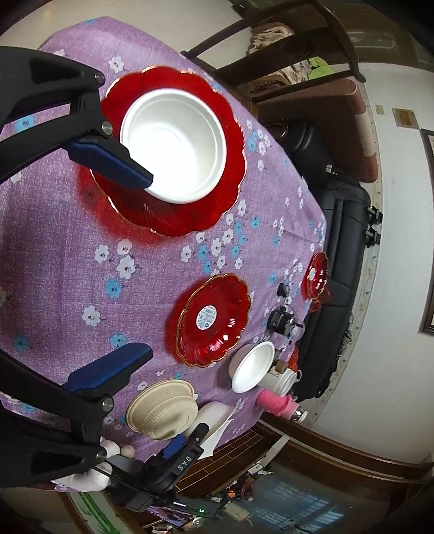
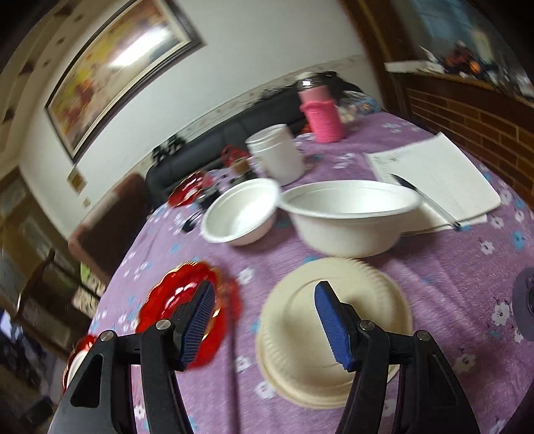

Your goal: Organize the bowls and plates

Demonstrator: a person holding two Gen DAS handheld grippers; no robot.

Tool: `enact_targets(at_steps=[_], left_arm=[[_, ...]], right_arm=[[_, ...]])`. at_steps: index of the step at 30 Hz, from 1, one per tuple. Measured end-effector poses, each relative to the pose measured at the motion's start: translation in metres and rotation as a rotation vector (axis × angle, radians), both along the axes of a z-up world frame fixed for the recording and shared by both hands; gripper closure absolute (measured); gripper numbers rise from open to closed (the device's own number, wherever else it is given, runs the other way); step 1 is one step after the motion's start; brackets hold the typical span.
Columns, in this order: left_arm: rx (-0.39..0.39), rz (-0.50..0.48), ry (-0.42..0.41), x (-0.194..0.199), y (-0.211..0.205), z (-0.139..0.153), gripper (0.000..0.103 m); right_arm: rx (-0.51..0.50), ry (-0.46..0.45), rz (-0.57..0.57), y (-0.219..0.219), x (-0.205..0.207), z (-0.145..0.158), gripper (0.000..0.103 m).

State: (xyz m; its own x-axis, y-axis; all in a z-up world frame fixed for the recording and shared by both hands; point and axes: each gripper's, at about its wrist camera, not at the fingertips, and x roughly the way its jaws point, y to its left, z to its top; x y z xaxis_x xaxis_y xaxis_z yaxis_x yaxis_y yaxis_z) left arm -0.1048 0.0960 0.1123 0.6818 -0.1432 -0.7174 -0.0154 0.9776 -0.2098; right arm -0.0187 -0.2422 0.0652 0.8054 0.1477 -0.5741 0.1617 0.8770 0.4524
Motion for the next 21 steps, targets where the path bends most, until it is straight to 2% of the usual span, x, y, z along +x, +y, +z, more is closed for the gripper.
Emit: enact_targets(at_steps=[4, 6, 10, 14, 17, 20, 21], left_arm=[[0.002, -0.022, 0.018, 0.009, -0.007, -0.007, 0.01], [0.011, -0.031, 0.014, 0.015, -0.01, -0.006, 0.01], [0.048, -0.054, -0.011, 0.033, -0.017, 0.008, 0.01], [0.078, -0.066, -0.035, 0.071, -0.026, 0.023, 0.01], [0.047, -0.071, 0.009, 0.105, -0.027, 0.018, 0.01], [0.002, -0.058, 0.094, 0.137, -0.023, 0.002, 0.01], [-0.005, -0.057, 0.111, 0.145, -0.024, -0.003, 0.01]], right_arm=[[0.016, 0.03, 0.024, -0.001, 0.008, -0.011, 0.036], [0.004, 0.027, 0.05, 0.007, 0.01, -0.007, 0.036], [0.006, 0.036, 0.106, 0.03, 0.02, 0.002, 0.036], [0.001, 0.07, 0.177, 0.065, 0.048, 0.01, 0.036], [-0.018, 0.098, 0.189, 0.085, 0.068, 0.0, 0.036], [-0.035, 0.133, 0.193, 0.091, 0.077, -0.02, 0.036], [-0.071, 0.129, 0.192, 0.094, 0.078, -0.02, 0.037]])
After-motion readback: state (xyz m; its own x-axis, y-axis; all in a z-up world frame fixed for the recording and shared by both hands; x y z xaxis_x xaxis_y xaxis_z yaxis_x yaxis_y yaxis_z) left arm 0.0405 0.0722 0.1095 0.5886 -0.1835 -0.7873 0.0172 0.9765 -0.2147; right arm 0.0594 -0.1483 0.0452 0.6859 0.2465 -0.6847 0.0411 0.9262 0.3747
